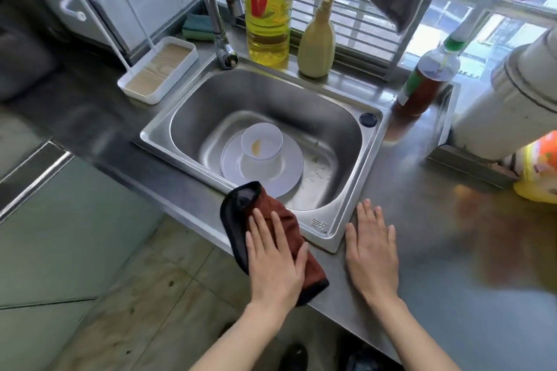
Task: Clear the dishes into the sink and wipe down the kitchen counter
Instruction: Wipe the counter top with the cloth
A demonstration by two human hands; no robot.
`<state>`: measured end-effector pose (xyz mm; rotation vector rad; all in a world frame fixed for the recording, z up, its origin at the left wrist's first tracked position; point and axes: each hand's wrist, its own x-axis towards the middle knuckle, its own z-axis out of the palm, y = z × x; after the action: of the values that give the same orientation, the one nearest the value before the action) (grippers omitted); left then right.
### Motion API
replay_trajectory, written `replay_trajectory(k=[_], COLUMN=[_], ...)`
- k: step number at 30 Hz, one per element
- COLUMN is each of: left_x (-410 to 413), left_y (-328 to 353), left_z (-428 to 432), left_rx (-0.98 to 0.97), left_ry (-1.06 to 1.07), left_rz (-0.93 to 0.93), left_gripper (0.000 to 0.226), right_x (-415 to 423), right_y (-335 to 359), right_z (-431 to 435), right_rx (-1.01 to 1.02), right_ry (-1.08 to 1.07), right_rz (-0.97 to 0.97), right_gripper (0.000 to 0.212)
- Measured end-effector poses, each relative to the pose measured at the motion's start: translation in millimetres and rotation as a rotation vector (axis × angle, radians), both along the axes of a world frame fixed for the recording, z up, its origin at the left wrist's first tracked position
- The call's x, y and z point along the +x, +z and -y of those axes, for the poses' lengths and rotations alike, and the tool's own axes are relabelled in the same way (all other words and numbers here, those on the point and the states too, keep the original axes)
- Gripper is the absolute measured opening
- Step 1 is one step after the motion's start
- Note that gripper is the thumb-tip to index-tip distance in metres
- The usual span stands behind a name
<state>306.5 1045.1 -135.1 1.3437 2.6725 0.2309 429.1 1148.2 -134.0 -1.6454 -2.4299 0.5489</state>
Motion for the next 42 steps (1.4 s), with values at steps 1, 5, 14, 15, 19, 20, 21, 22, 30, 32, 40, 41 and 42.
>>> replay_trajectory(k=[1,5,14,15,19,20,21,22,30,32,40,41,42], left_x=[-4.9,-66.7,-112.5,-118.7,-171.9,-183.9,-190.9,-191.8,-93.0,-113.7,-235.5,-234.8,-226.4], left_y=[-2.2,-11.4,-10.8,-11.4,-11.9,-11.5,-11.1,-10.5,-9.2,-9.6,-7.4,-7.0,-5.9], left_z=[0.7,-3.1,3.1,1.1,-16.8,-18.6,-19.1,-18.2,-12.9,-12.2,5.7,7.7,8.0], left_rx=[0.012,0.020,-0.005,-0.017,0.029,0.027,0.029,0.036,0.009,-0.003,0.003,0.012,0.017], left_ry=[0.011,0.199,0.320,0.326,0.521,0.542,0.564,0.590,0.376,0.382,0.465,0.467,0.469], left_rz=[-0.005,-0.064,-0.026,-0.029,0.010,0.007,0.003,0.010,0.041,0.020,-0.010,-0.011,-0.007], left_gripper=[0.076,0.072,0.065,0.065,0.068,0.068,0.068,0.067,0.065,0.066,0.074,0.075,0.074], right_x=[-1.1,-42.5,-165.6,-163.3,-158.2,-159.0,-160.3,-161.5,-162.8,-163.3,-167.8,-168.2,-168.5], right_y=[3.6,17.1,2.5,0.3,-1.7,-1.5,-1.4,-1.5,-3.6,-4.1,-10.5,-10.4,-10.3], right_z=[1.3,10.7,31.5,31.8,28.1,27.2,26.7,27.0,27.7,27.4,29.7,29.8,29.7], right_rx=[-0.001,0.177,0.097,0.121,0.149,0.150,0.151,0.155,0.159,0.175,0.173,0.166,0.168], right_ry=[-0.023,0.129,0.341,0.340,0.300,0.282,0.276,0.281,0.275,0.292,0.276,0.276,0.276], right_rz=[-0.069,-0.188,0.078,0.068,-0.120,-0.158,-0.178,-0.182,-0.123,-0.080,0.068,0.073,0.075], right_gripper=[0.064,0.052,0.050,0.050,0.048,0.048,0.047,0.047,0.047,0.048,0.049,0.049,0.049])
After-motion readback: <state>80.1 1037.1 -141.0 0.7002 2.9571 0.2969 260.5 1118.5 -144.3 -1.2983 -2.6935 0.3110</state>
